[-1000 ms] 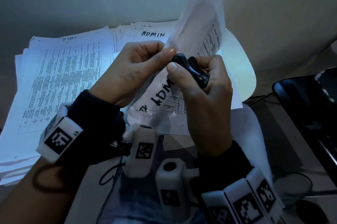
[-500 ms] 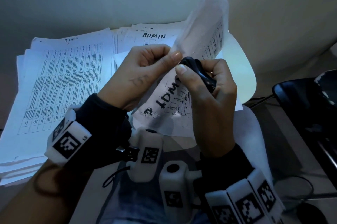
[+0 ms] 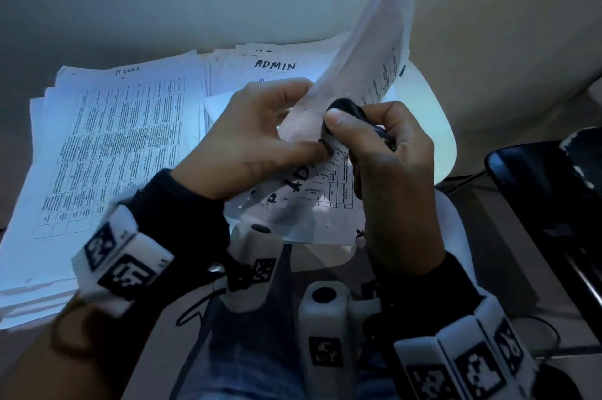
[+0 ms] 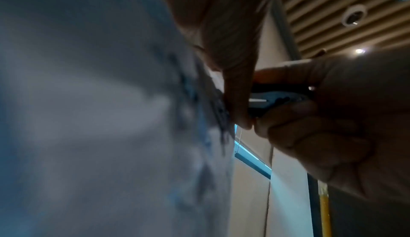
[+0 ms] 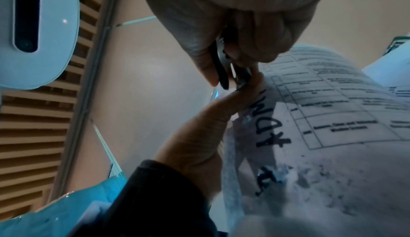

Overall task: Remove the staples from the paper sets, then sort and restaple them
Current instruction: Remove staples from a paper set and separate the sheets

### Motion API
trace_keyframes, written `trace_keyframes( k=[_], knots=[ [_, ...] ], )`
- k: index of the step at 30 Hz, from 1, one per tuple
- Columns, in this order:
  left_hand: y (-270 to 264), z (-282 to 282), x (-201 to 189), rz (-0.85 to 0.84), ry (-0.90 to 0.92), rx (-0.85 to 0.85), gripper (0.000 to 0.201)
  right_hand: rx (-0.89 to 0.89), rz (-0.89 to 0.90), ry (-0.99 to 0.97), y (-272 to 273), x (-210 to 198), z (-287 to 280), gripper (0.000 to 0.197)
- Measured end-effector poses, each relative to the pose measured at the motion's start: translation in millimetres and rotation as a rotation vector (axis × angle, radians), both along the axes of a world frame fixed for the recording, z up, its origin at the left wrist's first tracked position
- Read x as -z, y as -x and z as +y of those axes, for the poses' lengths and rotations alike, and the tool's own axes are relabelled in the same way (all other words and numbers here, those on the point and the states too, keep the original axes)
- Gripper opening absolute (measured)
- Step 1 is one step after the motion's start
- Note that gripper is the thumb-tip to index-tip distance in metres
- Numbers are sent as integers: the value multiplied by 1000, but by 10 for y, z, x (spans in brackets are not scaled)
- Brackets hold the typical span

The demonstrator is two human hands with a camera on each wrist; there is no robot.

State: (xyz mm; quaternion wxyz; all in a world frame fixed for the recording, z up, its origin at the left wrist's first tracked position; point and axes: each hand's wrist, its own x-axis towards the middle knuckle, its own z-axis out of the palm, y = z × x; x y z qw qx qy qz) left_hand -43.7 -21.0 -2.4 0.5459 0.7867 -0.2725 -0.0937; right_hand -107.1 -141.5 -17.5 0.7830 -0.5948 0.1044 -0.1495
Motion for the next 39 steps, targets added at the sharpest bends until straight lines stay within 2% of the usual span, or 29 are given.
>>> trace_keyframes(
  k=[4, 7, 10, 12, 18, 23, 26, 31, 36, 39],
  knots=[
    [24, -132, -15, -331, -110, -169, 34, 29, 13, 84, 21, -68, -4, 14],
    [16, -128, 7, -437, -194, -221, 30, 34, 26, 88, 19, -60, -23, 17],
    [36, -132, -11, -512, -259, -247, 36, 33, 14, 78, 18, -59, -13, 19],
    [60, -148, -39, -530, -291, -260, 39, 41, -5, 72, 26, -65, 5, 18],
    [104, -174, -42, -536, -401, -292, 22, 158, -111, 191, 74, -53, 94, 17],
    [87, -177, -8, -501, -369, -290, 30, 156, -86, 102, 71, -10, 52, 14],
    [93, -182, 10, -508, -340, -295, 32, 156, -105, 114, 70, -6, 50, 15],
    [80, -172, 6, -540, -344, -295, 30, 141, -91, 145, 63, -12, 57, 16],
    [89, -164, -13, -648, -309, -332, 23, 104, -37, 35, 10, -8, 49, 17],
    [96, -174, -24, -654, -264, -354, 23, 82, -45, 28, 16, -19, 31, 18]
  ],
)
